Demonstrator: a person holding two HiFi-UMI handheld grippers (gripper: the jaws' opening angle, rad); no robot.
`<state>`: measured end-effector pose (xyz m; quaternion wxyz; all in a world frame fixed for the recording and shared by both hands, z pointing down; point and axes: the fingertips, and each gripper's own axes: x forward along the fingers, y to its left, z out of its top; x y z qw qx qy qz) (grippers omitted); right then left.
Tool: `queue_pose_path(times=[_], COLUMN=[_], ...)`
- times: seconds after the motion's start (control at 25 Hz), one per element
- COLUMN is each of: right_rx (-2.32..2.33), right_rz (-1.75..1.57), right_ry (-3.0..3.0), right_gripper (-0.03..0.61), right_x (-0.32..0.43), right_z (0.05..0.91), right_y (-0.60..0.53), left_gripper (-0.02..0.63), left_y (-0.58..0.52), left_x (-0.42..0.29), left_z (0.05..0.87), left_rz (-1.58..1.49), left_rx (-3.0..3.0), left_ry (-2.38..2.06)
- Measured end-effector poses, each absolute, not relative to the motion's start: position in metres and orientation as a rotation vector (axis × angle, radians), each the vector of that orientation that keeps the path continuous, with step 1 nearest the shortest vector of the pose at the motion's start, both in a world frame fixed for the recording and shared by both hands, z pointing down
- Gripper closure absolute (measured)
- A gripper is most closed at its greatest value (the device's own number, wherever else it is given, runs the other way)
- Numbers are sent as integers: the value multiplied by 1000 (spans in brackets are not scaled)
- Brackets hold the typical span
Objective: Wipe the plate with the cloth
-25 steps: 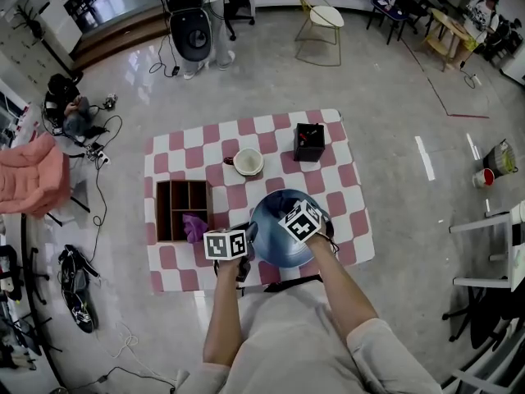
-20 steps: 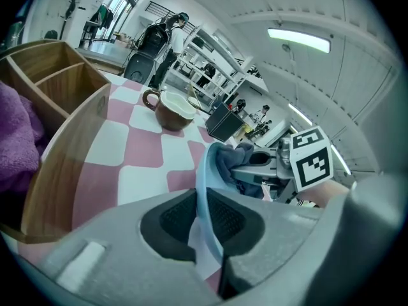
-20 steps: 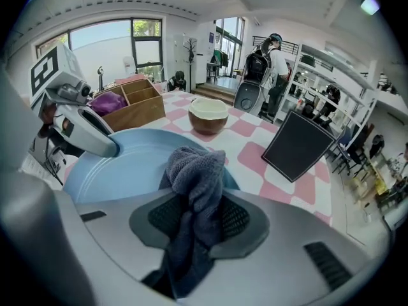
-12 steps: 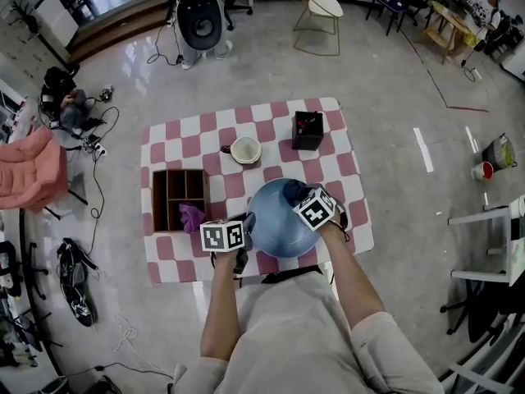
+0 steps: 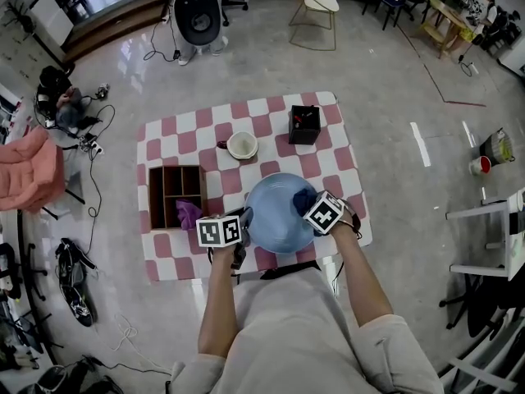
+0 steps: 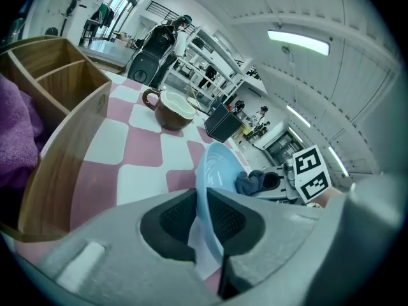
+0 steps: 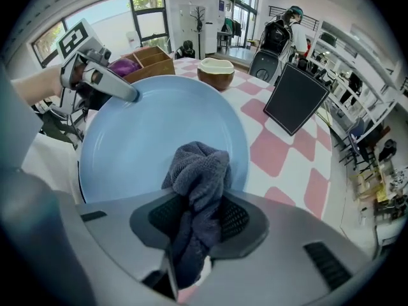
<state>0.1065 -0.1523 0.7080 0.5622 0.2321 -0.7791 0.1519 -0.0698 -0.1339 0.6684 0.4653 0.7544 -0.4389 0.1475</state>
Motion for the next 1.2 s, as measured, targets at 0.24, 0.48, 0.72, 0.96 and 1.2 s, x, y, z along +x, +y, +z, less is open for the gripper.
queue_pose_path(times=[0.24, 0.48, 0.72, 0.96, 1.2], right_rx=[513, 450, 393, 334, 344], right_rz=[364, 401, 405, 360, 339], right_ry=[-1828, -1823, -1841, -1859, -1893], right_gripper=[459, 459, 459, 459, 459], right_x=[109, 105, 86, 52, 31], right_z=[711, 714, 713, 712, 715], right_y=[-130, -106, -81, -67, -70], left_gripper=[572, 575, 578, 578, 578], left_y=[-129, -122, -111, -102, -99], left_x=[-73, -76, -81, -85, -87], left_z=[678, 688, 700, 708, 711], left_rz=[360, 351, 350, 337, 296], left_rx=[1827, 1797, 1753, 1716, 1694], left_ry=[-1079, -1091, -1118, -1132, -1139])
